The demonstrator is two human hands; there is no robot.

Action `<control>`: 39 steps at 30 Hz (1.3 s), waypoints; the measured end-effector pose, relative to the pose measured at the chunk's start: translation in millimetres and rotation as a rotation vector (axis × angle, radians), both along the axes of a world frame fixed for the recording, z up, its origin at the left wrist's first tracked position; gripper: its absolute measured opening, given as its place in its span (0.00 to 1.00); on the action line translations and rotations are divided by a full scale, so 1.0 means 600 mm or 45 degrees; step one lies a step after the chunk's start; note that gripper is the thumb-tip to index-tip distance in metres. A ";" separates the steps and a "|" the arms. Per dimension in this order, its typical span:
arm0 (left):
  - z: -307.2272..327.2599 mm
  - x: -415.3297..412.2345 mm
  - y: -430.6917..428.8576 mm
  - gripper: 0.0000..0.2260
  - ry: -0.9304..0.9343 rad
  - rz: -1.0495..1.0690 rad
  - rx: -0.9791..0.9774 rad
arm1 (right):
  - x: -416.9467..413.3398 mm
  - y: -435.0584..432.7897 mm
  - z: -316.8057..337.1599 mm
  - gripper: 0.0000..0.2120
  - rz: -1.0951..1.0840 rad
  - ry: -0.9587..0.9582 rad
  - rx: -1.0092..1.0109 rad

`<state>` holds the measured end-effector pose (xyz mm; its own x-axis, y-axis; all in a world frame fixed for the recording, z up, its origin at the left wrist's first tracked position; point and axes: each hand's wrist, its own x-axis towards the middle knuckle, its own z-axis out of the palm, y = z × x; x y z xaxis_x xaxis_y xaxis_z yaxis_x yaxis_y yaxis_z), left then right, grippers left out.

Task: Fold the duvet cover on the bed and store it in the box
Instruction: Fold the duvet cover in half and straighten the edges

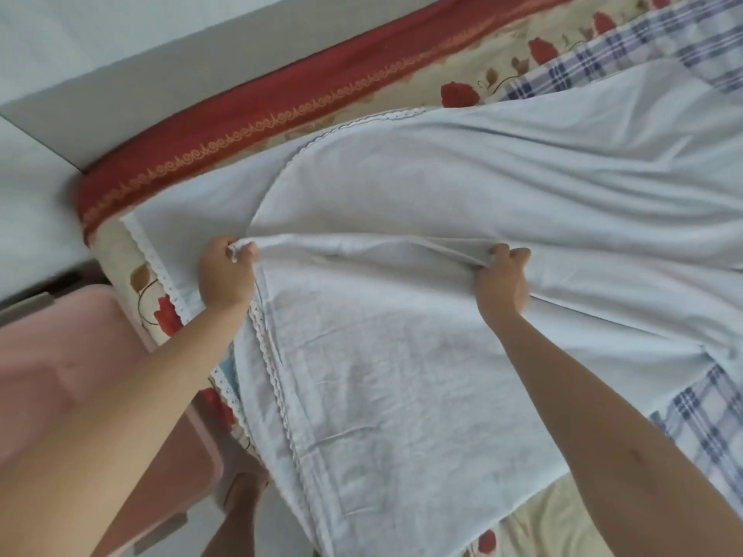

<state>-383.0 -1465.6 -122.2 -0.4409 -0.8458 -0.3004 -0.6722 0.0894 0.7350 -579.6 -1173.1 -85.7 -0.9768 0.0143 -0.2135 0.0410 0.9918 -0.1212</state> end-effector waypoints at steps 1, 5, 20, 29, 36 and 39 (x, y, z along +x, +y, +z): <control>-0.002 -0.001 0.001 0.13 0.003 0.014 -0.015 | -0.010 0.010 -0.001 0.16 0.019 0.010 0.037; -0.003 -0.008 0.015 0.12 -0.011 0.070 -0.074 | -0.014 0.043 -0.008 0.13 -0.020 0.195 0.029; 0.026 0.022 -0.089 0.11 0.055 0.351 -0.393 | -0.247 -0.252 0.028 0.13 0.678 0.014 -0.328; -0.019 0.022 -0.142 0.11 0.051 0.398 -0.523 | -0.259 -0.310 -0.044 0.14 0.548 0.153 -0.313; -0.040 0.030 -0.156 0.09 -0.113 0.486 -0.489 | -0.265 -0.357 -0.047 0.15 0.663 -0.100 -0.136; -0.039 0.026 -0.160 0.09 -0.180 0.439 -0.507 | -0.269 -0.371 -0.055 0.16 0.600 -0.111 -0.056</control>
